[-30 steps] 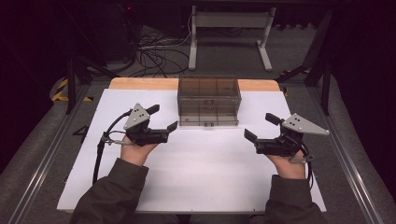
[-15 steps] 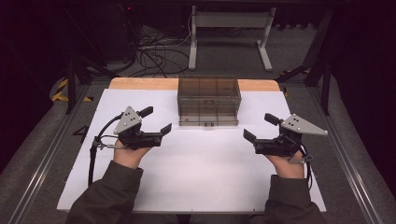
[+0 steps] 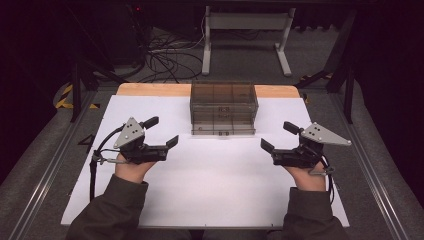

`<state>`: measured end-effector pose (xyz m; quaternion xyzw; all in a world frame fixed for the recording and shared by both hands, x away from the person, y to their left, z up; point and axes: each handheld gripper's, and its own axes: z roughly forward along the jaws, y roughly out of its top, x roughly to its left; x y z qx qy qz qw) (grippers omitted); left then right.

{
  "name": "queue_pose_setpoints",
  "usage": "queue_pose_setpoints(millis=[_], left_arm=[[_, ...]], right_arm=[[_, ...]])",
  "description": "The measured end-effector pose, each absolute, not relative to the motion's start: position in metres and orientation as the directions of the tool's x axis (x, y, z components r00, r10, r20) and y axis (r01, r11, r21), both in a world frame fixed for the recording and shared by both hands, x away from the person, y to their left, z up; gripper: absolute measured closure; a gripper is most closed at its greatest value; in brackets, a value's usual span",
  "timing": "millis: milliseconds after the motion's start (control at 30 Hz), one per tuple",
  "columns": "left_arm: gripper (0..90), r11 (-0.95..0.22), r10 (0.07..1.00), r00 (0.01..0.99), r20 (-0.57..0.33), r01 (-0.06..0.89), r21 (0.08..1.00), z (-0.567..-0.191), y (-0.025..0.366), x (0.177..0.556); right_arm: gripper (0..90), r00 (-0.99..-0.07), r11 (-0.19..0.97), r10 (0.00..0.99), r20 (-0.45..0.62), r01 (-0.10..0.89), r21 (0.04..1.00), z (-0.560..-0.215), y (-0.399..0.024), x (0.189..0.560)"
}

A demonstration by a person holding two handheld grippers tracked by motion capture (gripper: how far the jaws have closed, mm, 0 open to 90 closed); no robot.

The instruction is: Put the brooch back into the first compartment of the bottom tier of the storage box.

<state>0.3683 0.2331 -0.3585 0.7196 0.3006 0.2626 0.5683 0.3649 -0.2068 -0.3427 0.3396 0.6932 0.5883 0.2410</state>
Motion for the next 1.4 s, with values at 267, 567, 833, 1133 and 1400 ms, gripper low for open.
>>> queue_pose_setpoints(millis=[267,567,833,1133,1400], left_arm=[[11.0,-0.169,0.737,0.675,0.036,0.133,0.977,-0.358,0.239,0.364],[11.0,-0.156,0.745,0.667,0.030,0.131,0.979,-0.357,0.249,0.359],[10.9,-0.154,0.748,0.663,0.026,0.135,0.979,-0.358,0.256,0.354],[10.8,-0.141,0.759,0.651,0.020,0.134,0.981,-0.358,0.269,0.348],[10.7,-0.145,0.770,0.638,0.025,0.136,0.980,-0.359,0.281,0.344]], right_arm=[[1.5,-0.652,0.077,0.755,0.066,0.188,0.979,-0.343,-0.207,0.365],[1.5,-0.650,0.076,0.757,0.066,0.188,0.979,-0.344,-0.208,0.365],[1.5,-0.656,0.082,0.753,0.060,0.183,0.980,-0.344,-0.208,0.365],[2.1,-0.659,0.080,0.750,0.059,0.179,0.981,-0.345,-0.210,0.366],[3.0,-0.658,0.081,0.751,0.055,0.175,0.981,-0.346,-0.212,0.365]])
